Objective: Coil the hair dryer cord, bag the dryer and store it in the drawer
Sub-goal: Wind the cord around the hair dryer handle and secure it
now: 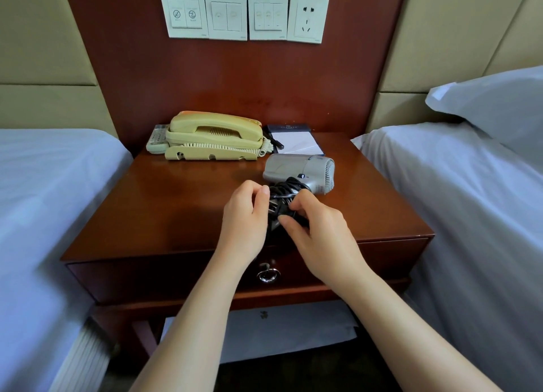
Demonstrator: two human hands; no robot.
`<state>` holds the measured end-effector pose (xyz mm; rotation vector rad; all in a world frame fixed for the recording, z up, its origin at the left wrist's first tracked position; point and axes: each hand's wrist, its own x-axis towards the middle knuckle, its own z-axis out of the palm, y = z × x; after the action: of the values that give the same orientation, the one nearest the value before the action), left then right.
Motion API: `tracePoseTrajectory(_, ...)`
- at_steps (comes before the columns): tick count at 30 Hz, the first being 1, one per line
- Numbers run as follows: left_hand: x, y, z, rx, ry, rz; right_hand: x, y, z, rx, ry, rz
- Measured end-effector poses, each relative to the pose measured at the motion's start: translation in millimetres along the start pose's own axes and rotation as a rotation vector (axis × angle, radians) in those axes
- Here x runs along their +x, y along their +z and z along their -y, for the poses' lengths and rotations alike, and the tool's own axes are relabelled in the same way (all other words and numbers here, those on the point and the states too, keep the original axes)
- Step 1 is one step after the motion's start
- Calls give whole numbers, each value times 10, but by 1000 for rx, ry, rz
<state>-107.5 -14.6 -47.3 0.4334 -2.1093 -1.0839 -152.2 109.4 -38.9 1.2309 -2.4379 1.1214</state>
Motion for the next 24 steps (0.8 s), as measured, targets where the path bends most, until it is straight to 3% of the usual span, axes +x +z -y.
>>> tracePoseTrajectory(9, -6, 43, -13, -1, 91, -32, 7, -43, -51, -33, 58, -60)
tracePoseTrajectory(24, -16, -17, -12, -100, 43, -22, 38, -50, 6, -79, 80, -78)
